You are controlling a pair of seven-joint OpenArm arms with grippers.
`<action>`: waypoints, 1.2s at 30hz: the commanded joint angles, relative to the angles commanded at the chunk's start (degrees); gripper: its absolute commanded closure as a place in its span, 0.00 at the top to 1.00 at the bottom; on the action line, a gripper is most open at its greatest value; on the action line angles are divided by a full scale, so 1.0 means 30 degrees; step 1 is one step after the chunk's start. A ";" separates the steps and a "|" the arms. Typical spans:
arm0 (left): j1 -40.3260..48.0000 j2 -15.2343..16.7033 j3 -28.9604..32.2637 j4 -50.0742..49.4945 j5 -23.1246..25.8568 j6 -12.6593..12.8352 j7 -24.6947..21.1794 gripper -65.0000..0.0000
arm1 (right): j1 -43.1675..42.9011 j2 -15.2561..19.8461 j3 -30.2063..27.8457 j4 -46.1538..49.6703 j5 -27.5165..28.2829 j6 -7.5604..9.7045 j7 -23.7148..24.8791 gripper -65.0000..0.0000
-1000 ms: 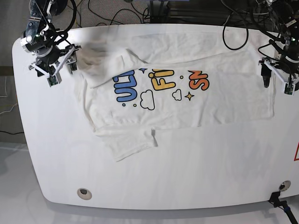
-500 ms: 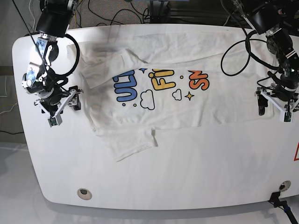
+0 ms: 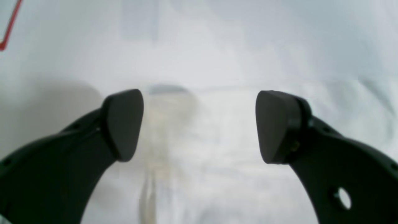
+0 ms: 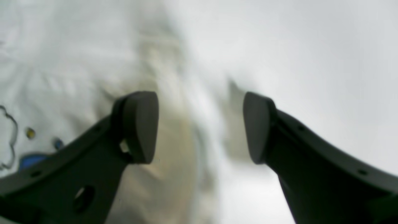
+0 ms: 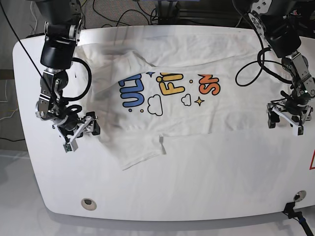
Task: Fold the T-shirt properly
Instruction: 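Release and move both grippers out to the shirt's side edges, then grasp the shirt's side edges with both grippers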
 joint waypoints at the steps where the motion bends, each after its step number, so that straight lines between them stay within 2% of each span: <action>1: -0.0117 -0.0147 0.0000 -0.0527 -0.0029 0.0000 -0.0029 0.82 | 0.0029 0.0000 0.0000 -0.0293 -0.0029 0.0000 0.0205 0.64; 6: -0.0733 -0.0791 0.0000 -0.2667 -0.0029 0.0000 -0.0967 0.82 | 0.0674 -0.0029 0.0000 -0.1846 0.0000 0.0000 0.0586 0.64; 10: -0.0733 -0.0821 0.0000 -0.2755 -0.0059 0.0000 -0.0967 0.82 | 0.0762 -0.0381 0.0000 -0.2344 0.0029 0.0059 0.0791 0.64; 14: -0.0733 -0.0821 -0.0029 -0.2755 -0.0117 0.0000 -0.0967 0.82 | 0.0674 -0.0791 -0.0264 -0.2344 -0.0117 0.1289 0.0703 0.64; 17: -0.0733 -0.0821 -0.0059 -0.2755 -0.0147 0.0000 -0.0967 0.82 | 0.0557 -0.0821 -0.1201 -0.2315 0.0029 0.1377 0.0703 0.64; 22: -0.0733 -0.0879 -0.0176 -0.2755 -0.0147 0.0000 -0.0996 0.82 | 0.0557 -0.1348 -0.1231 -0.2315 -0.0029 0.1377 0.0703 0.63; 24: -0.0733 -0.1055 -0.0674 -0.2755 -0.0147 0.0000 -0.0996 0.82 | 0.0557 -0.1436 -0.1231 -0.2315 -0.0088 0.1377 0.0703 0.55; 27: -0.0733 -0.1084 -0.0996 -0.2755 -0.0088 0.0000 -0.0996 0.82 | 0.0557 -0.1436 -0.1260 -0.2315 0.0000 0.1377 0.0703 0.33; 29: -0.0733 -0.1084 -0.0996 -0.2755 -0.0088 0.0029 -0.0996 0.82 | 0.0527 -0.1436 -0.1260 -0.2315 -0.0088 0.1377 0.0703 0.22; 33: -0.0615 -0.1084 -0.1026 -0.2784 -0.0059 0.0176 -0.0996 0.82 | 0.0527 -0.1436 -0.1260 -0.2315 -0.0088 0.1377 0.0703 0.12; 36: -0.0586 -0.1084 -0.1026 -0.2813 -0.0059 0.1201 -0.0996 0.82 | 0.0322 -0.1436 -0.1260 -0.2315 -0.0059 0.1377 0.0703 0.03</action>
